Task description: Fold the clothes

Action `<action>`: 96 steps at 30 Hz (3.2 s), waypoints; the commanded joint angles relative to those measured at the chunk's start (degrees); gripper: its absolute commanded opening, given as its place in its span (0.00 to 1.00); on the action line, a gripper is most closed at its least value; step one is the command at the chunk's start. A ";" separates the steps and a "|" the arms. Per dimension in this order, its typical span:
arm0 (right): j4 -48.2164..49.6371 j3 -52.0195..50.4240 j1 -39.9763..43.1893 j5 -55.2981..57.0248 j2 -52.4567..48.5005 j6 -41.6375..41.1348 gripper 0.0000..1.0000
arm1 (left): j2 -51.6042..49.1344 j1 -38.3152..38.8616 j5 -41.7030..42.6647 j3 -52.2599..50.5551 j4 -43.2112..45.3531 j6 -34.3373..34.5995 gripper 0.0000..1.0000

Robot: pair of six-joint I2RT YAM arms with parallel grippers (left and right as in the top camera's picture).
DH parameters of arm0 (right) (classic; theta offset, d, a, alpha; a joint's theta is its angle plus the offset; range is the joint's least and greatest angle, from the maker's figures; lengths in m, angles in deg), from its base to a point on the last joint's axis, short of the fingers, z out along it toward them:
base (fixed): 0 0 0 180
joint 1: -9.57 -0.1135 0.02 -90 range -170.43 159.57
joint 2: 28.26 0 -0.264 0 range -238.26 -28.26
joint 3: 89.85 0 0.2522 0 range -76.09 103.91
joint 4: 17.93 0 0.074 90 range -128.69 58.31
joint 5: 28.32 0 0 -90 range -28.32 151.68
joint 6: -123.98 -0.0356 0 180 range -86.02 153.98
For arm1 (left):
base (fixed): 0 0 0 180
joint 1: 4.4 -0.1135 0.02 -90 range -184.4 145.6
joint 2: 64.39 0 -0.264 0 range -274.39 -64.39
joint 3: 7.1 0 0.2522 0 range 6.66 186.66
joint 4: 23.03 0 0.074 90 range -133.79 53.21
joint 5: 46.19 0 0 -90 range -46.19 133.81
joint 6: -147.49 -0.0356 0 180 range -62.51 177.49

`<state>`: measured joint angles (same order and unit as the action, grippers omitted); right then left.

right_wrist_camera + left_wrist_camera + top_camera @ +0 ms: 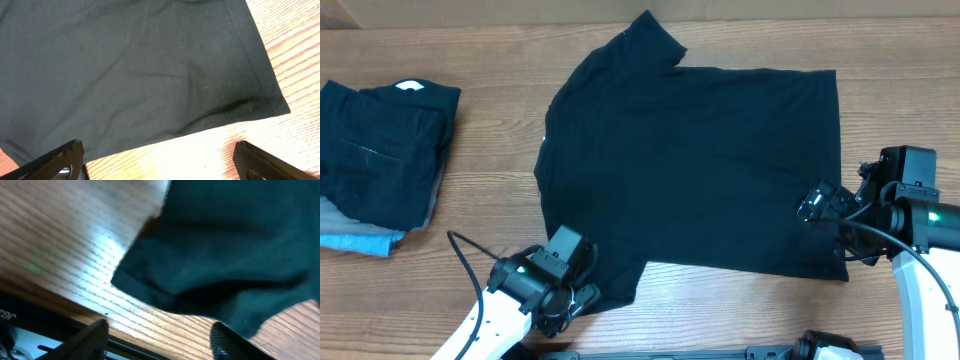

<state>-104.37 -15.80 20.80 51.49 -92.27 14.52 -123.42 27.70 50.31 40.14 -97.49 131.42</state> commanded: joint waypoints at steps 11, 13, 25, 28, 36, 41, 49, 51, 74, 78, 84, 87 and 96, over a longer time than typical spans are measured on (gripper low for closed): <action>0.20 -0.20 0.07 -1.11 0.50 0.39 1.00 | -0.07 -17.29 2.62 -3.13 2.86 -7.43 0.69; 0.22 -0.20 0.07 -1.51 0.50 0.39 1.00 | -2.05 -18.99 2.78 -3.43 3.87 -14.05 0.73; 0.26 -0.20 0.09 -1.99 0.50 0.42 1.00 | -15.21 -18.10 5.33 -5.66 12.83 -23.85 0.78; 0.37 -0.20 0.09 -1.97 0.50 0.42 1.00 | -15.21 -17.81 7.19 -6.45 14.99 -27.82 0.71; 0.42 -0.20 0.09 -1.97 0.50 0.39 1.00 | -15.21 -17.77 14.56 -6.45 13.29 -36.70 0.50; 0.39 -0.20 0.09 -1.97 0.50 0.39 1.00 | -15.21 -17.77 14.36 -6.43 11.58 -36.70 0.14; 0.48 -0.20 0.09 -1.95 0.50 0.39 1.00 | -15.17 -17.79 16.04 -2.67 4.94 -39.76 0.04; 0.55 -0.20 0.09 -1.92 0.50 0.39 1.00 | -15.13 -17.79 16.02 1.42 4.44 -40.22 0.04; 0.28 -0.20 0.09 -1.90 0.50 1.66 1.00 | -18.45 -17.81 2.14 11.21 25.07 -47.25 0.56; 0.68 -0.20 0.09 -1.90 0.50 1.66 1.00 | -18.43 -17.81 0.11 16.02 17.49 -55.80 0.47; 1.22 -0.20 0.09 -1.88 0.50 1.68 1.00 | -18.91 -13.84 -4.00 20.74 11.80 -60.87 0.20; 1.66 -0.20 0.09 -1.88 0.50 1.68 1.00 | -21.20 -5.81 -3.58 19.98 7.93 -63.87 0.17; 1.31 -0.20 0.09 -1.88 0.50 1.68 1.00 | -35.63 7.76 -4.20 19.98 3.17 -59.17 0.41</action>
<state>-103.21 -15.84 20.80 49.89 -92.27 15.98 -155.39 34.26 46.60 60.20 -94.87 71.49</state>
